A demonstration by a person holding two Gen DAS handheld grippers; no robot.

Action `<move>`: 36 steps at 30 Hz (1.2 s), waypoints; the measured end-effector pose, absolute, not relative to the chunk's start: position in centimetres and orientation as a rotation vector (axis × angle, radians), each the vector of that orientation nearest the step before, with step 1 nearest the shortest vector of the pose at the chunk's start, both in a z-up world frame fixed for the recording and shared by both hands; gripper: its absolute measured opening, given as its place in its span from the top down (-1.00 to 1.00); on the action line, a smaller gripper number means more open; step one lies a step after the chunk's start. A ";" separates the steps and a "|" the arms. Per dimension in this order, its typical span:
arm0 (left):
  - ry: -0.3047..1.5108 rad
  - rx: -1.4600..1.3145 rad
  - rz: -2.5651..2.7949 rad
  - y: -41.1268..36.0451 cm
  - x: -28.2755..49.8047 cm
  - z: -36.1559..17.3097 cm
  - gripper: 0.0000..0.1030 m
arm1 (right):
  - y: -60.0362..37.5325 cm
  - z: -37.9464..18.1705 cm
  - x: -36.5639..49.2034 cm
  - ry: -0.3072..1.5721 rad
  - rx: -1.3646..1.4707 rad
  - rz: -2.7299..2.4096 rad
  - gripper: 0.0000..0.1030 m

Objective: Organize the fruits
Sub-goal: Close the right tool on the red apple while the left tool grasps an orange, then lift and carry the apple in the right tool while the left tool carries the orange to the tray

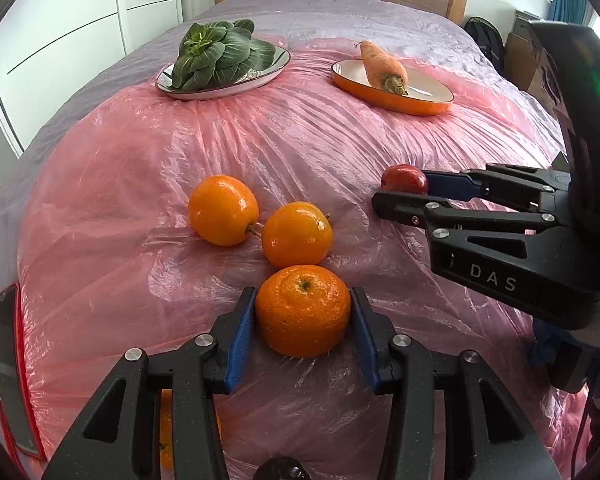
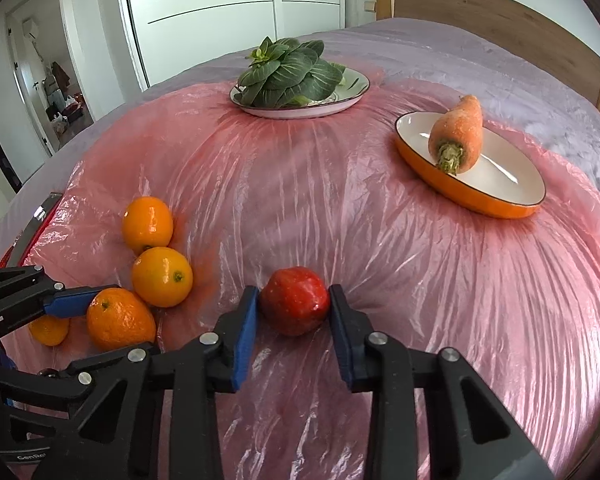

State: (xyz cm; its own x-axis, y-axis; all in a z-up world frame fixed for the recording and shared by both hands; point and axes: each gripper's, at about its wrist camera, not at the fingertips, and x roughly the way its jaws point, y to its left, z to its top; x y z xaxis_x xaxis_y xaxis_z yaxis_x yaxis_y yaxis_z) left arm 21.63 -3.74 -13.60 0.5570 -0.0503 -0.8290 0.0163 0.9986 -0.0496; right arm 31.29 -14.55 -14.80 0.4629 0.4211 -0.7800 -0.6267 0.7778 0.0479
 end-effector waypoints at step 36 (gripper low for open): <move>0.900 -0.078 -0.041 -3.2 20.9 -13.3 0.24 | -14.5 -14.1 30.9 0.874 -0.242 0.637 -0.20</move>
State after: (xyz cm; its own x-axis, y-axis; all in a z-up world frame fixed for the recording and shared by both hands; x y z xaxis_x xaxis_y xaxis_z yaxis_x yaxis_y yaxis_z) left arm 20.93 -3.17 -13.26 0.6208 -0.0687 -0.7809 0.0032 0.9964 -0.0851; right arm 30.88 -14.52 -14.14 0.4727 0.4188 -0.7753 -0.6093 0.7910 0.0557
